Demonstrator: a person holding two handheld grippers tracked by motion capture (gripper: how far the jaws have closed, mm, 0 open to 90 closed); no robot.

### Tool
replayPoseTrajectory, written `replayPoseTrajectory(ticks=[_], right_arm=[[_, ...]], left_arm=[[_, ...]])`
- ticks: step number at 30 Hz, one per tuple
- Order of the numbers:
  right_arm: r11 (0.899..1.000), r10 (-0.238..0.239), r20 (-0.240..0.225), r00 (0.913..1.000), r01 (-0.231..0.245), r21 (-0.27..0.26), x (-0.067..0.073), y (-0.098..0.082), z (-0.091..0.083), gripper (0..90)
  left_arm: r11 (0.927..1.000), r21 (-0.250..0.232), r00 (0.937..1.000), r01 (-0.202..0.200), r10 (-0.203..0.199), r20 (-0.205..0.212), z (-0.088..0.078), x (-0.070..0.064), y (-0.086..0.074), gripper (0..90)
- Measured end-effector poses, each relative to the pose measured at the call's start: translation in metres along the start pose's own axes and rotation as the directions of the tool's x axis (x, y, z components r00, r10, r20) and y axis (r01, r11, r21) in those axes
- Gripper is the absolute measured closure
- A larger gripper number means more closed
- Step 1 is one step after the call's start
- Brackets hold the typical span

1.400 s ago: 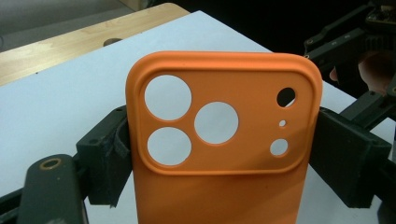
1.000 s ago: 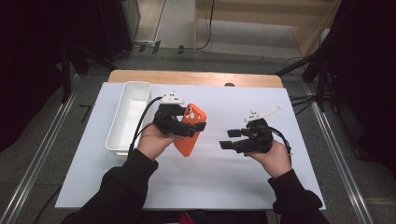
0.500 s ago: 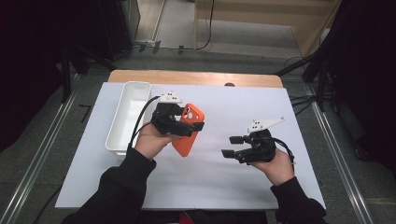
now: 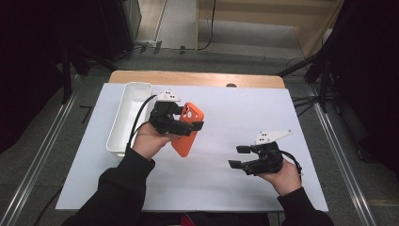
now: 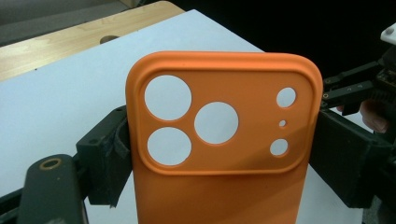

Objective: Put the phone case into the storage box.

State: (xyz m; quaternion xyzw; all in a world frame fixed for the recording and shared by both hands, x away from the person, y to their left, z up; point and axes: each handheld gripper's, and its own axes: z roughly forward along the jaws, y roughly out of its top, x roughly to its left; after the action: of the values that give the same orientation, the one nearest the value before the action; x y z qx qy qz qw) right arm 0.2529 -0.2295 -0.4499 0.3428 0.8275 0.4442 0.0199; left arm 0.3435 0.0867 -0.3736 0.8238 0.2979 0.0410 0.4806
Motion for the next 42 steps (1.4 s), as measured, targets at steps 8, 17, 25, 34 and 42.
replayPoseTrajectory(ticks=[8,17,25,34,42], right_arm=[[1.000,0.024,-0.004,0.9997,-0.024,-0.013,0.000,-0.014,-0.003,30.7],[0.999,0.031,0.005,0.9995,-0.031,-0.015,-0.002,-0.030,-0.009,29.7],[0.999,0.042,0.024,0.9988,-0.041,-0.028,-0.005,-0.039,-0.008,26.4],[0.997,0.071,0.051,0.9962,-0.071,-0.003,-0.008,-0.043,-0.003,25.4],[0.998,0.066,0.066,0.9956,-0.067,0.012,-0.010,-0.046,-0.001,25.5]], left_arm=[[1.0000,-0.003,1.0000,-0.002,0.002,0.004,-0.007,0.002,0.004,15.8],[1.0000,0.003,1.0000,0.004,-0.004,0.004,-0.011,0.004,0.006,15.8],[1.0000,0.005,1.0000,0.008,-0.008,-0.004,-0.017,0.008,0.009,15.8],[0.9996,-0.008,0.9995,0.026,-0.026,-0.015,-0.025,0.013,0.013,15.8],[0.9990,-0.030,0.9984,0.035,-0.036,-0.045,-0.038,0.018,0.018,15.8]])
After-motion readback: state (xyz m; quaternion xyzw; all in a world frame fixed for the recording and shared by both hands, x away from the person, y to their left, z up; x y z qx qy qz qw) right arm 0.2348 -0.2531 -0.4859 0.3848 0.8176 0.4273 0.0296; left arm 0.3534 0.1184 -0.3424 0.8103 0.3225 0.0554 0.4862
